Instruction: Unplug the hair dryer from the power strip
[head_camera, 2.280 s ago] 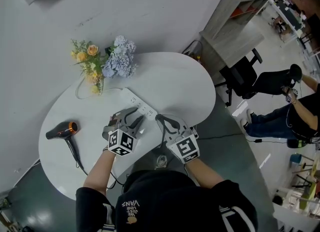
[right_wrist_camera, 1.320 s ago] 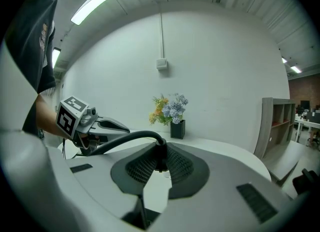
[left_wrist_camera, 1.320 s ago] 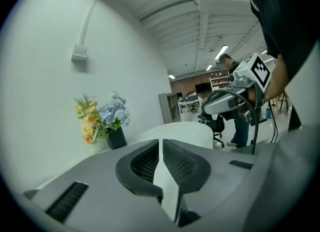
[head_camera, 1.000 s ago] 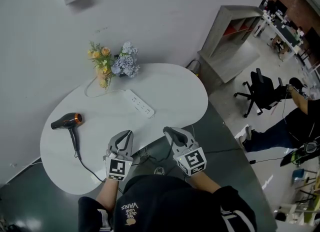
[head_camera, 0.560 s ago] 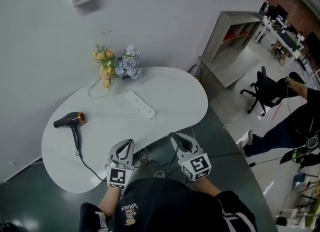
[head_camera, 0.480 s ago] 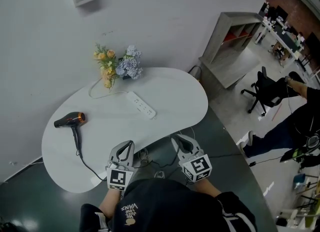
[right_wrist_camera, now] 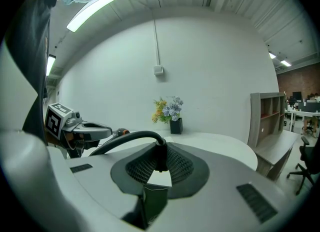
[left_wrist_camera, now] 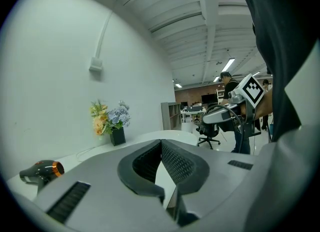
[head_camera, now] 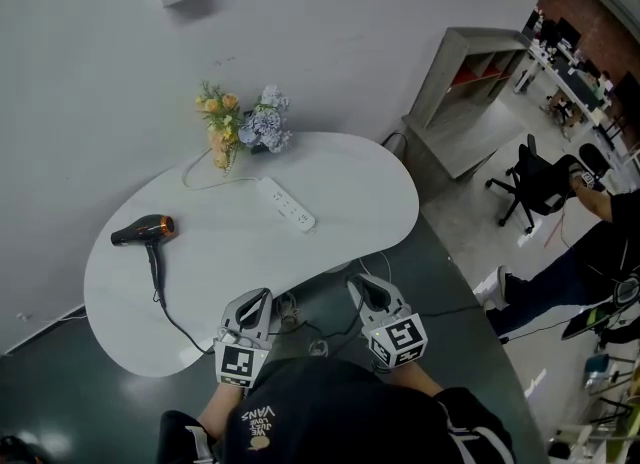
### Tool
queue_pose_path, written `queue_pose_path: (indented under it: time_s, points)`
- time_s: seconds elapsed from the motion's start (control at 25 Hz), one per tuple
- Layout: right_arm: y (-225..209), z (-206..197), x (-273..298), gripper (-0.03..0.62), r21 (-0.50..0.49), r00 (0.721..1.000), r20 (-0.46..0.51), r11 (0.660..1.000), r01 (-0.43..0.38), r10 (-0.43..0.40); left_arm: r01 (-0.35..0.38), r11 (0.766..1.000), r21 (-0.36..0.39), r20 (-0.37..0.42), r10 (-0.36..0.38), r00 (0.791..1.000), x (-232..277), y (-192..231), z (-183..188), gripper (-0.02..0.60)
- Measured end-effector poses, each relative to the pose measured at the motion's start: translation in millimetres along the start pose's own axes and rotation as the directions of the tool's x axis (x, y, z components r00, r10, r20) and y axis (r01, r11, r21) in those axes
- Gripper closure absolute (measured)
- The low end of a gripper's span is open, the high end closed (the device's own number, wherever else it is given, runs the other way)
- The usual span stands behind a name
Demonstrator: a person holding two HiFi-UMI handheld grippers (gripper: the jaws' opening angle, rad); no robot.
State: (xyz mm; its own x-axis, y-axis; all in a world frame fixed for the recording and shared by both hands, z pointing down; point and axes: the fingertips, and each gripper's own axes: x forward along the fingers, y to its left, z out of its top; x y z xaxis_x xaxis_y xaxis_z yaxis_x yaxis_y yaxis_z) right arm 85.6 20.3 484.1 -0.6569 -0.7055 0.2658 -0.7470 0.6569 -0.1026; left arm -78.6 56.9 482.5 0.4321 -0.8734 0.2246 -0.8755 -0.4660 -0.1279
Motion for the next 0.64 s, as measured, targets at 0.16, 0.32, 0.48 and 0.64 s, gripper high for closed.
queue_pose_path:
  time_s: [0.16,0.32,0.48,0.64]
  points:
    - [0.2,-4.6,-2.4,0.522,0.004,1.0,-0.009,1.0,-0.002,0.002,0.002,1.0,-0.01,-0.005,-0.002,1.0,-4.2,-4.4,-2.5,0.561]
    - [0.6,-6.7,-3.7,0.522,0.006,1.0,-0.01,1.0,0.0,0.0,0.001,1.0,-0.02,0.007,-0.001,1.0,-4.6,-5.9,-0.1,0.561]
    - [-2.8,-6.4,-5.7,0.523,0.01,1.0,-0.006,1.0,0.01,-0.01,0.005,1.0,-0.016,0.002,-0.005,1.0,-1.3,-9.7,0.2,0.561]
    - [-5.1,-5.8,-7.0,0.522,0.017,1.0,-0.005,1.0,0.017,-0.017,0.01,1.0,-0.018,0.002,-0.01,1.0,2.0,-13.1,2.0,0.561]
